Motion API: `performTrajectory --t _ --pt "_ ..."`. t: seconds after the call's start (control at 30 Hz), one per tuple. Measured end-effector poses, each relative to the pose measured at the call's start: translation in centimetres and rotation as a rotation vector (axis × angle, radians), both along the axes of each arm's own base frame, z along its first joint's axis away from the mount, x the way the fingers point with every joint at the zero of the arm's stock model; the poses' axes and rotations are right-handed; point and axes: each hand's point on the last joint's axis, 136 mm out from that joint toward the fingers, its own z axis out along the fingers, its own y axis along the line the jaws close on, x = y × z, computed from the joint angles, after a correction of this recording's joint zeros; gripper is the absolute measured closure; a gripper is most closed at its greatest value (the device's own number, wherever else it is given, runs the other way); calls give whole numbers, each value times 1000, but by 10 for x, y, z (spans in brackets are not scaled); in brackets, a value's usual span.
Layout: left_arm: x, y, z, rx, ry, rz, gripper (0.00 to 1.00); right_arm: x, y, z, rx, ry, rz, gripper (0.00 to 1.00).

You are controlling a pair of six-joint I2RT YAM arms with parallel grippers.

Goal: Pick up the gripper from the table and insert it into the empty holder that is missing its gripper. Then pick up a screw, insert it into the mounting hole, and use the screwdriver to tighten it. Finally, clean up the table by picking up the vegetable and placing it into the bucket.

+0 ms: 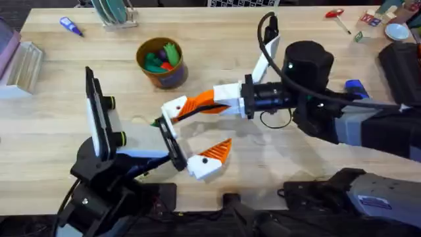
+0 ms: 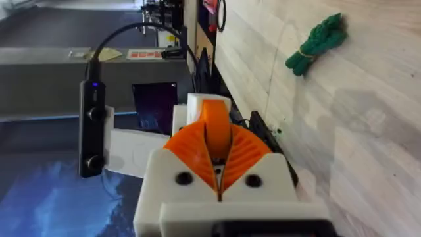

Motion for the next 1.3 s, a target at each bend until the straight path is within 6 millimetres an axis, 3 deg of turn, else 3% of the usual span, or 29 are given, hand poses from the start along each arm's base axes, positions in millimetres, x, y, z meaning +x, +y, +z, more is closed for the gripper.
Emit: performTrajectory --t 1.17,1.3 --pt "6 3 -1 -5 15 39 14 2 7 -1 -9 -82 -10 993" --pt "4 2 0 -3 10 28 15 -2 5 -2 -1 -101 30 830"
